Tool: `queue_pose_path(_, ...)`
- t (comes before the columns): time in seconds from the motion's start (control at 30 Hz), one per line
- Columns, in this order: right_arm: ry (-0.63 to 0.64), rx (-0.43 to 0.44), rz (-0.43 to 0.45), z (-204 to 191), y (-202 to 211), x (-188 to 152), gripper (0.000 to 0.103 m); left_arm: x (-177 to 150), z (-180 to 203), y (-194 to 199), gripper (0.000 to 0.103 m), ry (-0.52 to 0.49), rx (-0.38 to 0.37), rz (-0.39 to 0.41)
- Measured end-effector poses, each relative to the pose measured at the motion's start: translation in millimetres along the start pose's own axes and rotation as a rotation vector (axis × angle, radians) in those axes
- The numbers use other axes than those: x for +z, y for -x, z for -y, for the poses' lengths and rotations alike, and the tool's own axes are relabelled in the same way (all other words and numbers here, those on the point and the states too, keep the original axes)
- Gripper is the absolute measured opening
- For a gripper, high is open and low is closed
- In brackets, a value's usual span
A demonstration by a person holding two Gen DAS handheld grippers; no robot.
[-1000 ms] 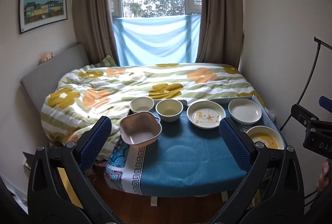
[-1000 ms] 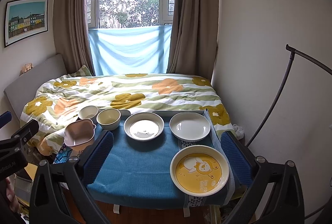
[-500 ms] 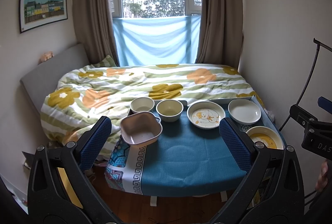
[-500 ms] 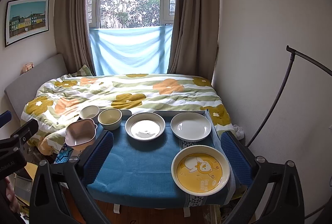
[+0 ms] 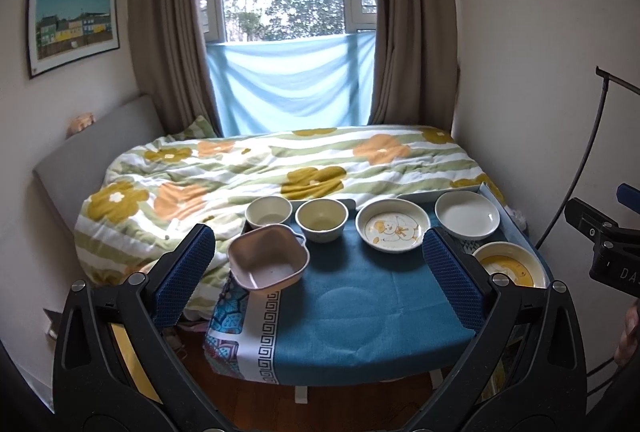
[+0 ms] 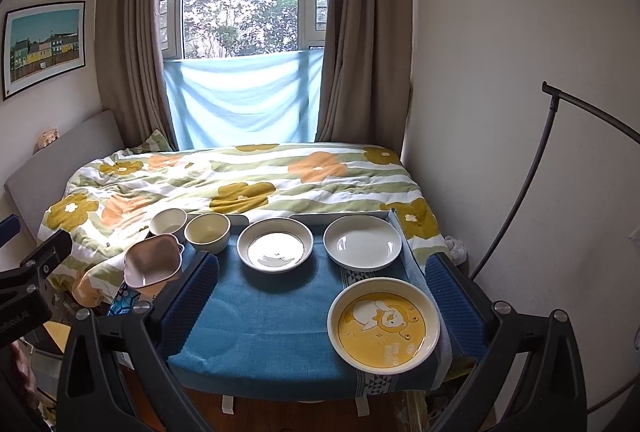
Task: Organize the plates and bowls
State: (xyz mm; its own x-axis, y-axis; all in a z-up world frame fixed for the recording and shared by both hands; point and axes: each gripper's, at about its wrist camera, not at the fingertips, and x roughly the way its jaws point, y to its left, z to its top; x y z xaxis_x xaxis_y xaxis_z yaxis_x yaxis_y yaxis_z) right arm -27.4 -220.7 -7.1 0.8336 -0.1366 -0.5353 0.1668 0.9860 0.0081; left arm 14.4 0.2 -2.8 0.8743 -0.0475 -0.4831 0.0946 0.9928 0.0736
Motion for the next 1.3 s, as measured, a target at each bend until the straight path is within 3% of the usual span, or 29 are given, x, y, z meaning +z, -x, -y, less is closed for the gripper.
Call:
queue_pose_path(0.23,-0.107,-0.088,-0.065,44.5,-11.2,-25.5,0.103,-0.3,30.1,-49.9,0.103,-0.080,-0.192,-0.084)
queue_pose_path(0.43,-0.189,-0.103,-0.190,93.1,-44.4,-55.3,0.103,-13.3,86.2,-124.6,0.103,-0.104,-0.396,-0.245)
queue_pose_path(0.7,-0.375,-0.027,-0.382,164.5,-129.8,-106.6,0.098,-50.7,180.8,-233.5,0.102,-0.193,-0.561,-0.468)
queue_pose_path(0.8,-0.453,0.016,-0.471,183.2,-166.6,-128.8,0.098,-67.3,215.5,-276.9,0.093,-0.230,-0.602,-0.579)
queue_pose_path(0.9,-0.512,0.052,-0.531,198.0,-196.4,-146.2,0.089,-87.3,238.8,-310.6,0.078,-0.268,-0.622,-0.682)
queue_pose_path(1.03,-0.556,0.104,-0.592,209.6,-222.1,-160.0,0.067,-107.6,256.2,-335.0,0.066,-0.300,-0.649,-0.771)
queue_pose_path(1.2,-0.603,0.147,-0.633,220.2,-235.8,-169.7,0.047,-120.5,266.3,-356.1,0.046,-0.305,-0.670,-0.843)
queue_pose_path(1.27,-0.607,0.168,-0.645,221.0,-240.7,-170.9,0.030,-122.7,268.1,-361.2,0.041,-0.306,-0.673,-0.862)
queue_pose_path(1.3,-0.607,0.172,-0.649,221.0,-241.6,-171.3,0.029,-123.4,268.8,-363.3,0.035,-0.308,-0.676,-0.871)
